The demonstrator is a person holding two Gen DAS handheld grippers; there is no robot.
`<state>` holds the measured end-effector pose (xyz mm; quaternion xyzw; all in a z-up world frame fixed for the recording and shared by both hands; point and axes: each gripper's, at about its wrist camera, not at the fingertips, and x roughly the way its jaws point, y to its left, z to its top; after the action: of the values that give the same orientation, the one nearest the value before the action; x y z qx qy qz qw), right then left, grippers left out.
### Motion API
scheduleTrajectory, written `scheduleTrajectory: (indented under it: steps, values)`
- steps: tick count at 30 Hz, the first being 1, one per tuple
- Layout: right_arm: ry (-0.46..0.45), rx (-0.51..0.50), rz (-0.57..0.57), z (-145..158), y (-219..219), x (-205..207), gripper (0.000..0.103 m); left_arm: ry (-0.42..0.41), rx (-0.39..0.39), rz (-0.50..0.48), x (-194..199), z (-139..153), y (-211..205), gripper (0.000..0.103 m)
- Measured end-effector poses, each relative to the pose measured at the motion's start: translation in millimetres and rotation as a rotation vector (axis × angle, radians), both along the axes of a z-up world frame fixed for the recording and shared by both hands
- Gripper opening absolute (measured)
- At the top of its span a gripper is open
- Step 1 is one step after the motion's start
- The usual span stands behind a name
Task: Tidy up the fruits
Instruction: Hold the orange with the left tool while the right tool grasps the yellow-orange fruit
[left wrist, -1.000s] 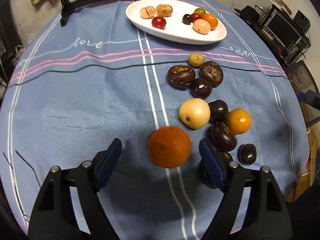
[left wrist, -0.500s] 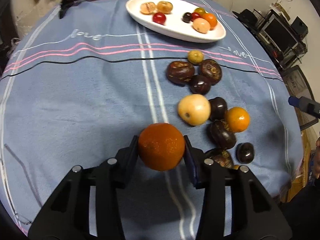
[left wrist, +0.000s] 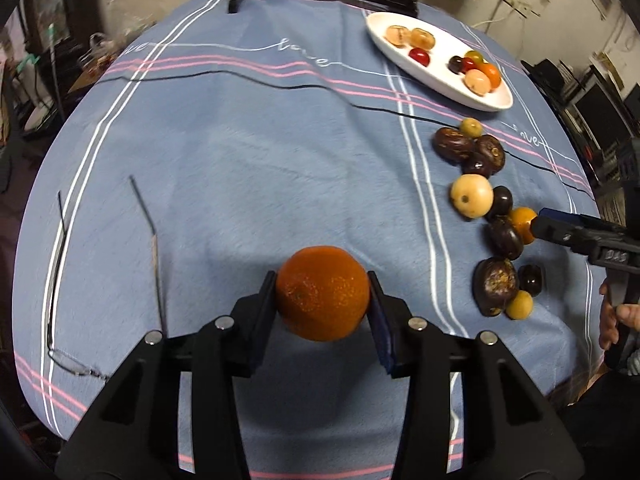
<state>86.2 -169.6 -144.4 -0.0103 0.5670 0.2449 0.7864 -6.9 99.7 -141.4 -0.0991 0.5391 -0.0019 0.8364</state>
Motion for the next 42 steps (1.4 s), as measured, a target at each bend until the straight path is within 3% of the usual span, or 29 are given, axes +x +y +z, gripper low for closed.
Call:
scheduleTrajectory:
  steps: [2,6,13,20,24,29,33,35,42]
  values:
    - [-0.004,-0.002,-0.040,-2.3,-9.2,2.6,0.078,-0.001,0.002,0.002,-1.5,0.4,-0.1,0.043]
    - [-0.122,-0.007,-0.165,23.8,-43.8,3.6,0.078,-0.010,0.007,-0.006,-2.1,2.8,-2.3,0.043]
    - [-0.075,0.046,-0.137,12.1,-53.3,-6.4,0.078,-0.018,0.007,-0.039,3.6,5.0,-10.9,0.043]
    - [-0.095,0.038,-0.235,7.3,-85.4,3.5,0.078,-0.017,0.007,-0.061,7.6,6.1,-16.5,0.044]
    - [-0.102,0.037,-0.231,3.4,-89.6,11.5,0.077,-0.013,0.007,-0.061,7.7,6.0,-18.3,0.044]
    - [-0.102,-0.014,-0.176,-6.3,-72.6,15.3,0.060,-0.008,0.009,-0.059,6.0,5.9,-18.8,0.044]
    - [-0.094,0.014,-0.193,-10.2,-77.4,22.9,0.049,0.001,0.005,-0.050,4.8,4.1,-17.2,0.044]
    - [-0.080,0.029,-0.198,-11.0,-80.8,28.6,0.038,0.006,-0.001,-0.048,5.3,2.4,-16.9,0.044]
    - [-0.075,0.057,-0.204,-7.8,-84.6,18.8,0.037,0.030,-0.003,-0.046,10.3,-6.1,-19.2,0.044]
